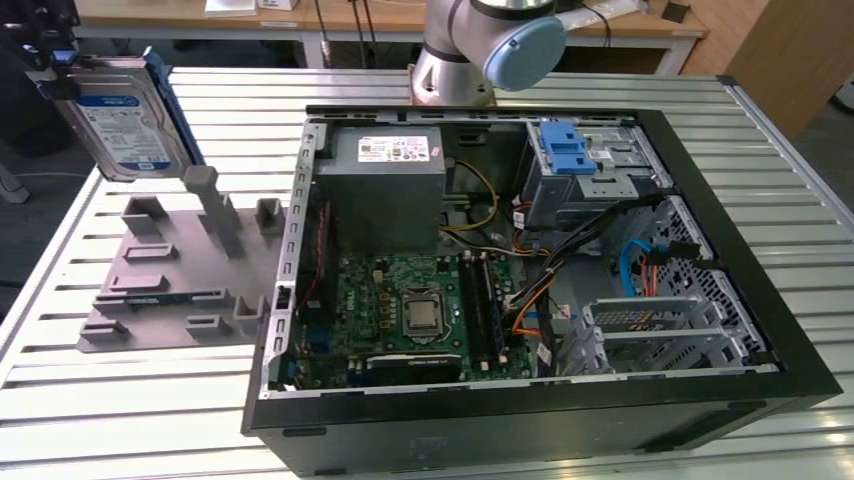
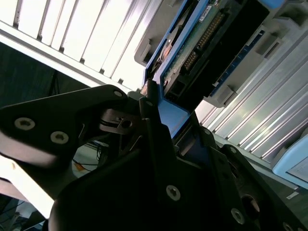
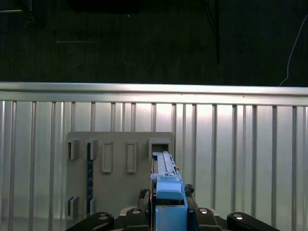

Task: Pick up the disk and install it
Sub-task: 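Pick up the disk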

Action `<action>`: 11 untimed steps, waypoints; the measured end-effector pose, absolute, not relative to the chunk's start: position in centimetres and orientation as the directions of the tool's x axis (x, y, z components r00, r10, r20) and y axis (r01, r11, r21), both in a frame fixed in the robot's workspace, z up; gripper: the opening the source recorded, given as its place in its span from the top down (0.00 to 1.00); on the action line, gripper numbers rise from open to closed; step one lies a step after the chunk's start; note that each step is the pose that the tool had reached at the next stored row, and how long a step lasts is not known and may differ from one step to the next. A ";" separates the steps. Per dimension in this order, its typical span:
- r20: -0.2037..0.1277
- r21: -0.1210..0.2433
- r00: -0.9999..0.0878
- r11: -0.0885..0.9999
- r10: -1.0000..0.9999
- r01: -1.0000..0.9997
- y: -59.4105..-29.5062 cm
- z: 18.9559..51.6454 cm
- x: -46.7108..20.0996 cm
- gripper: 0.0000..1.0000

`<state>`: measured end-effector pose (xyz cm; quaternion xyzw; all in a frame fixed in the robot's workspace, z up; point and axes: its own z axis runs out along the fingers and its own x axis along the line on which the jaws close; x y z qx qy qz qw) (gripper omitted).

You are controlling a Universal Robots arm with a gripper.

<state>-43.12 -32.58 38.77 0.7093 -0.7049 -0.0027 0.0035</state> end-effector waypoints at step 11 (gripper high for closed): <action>0.000 0.008 0.006 -0.006 -1.000 -1.000 -32.6 40.1 -43.1 0.64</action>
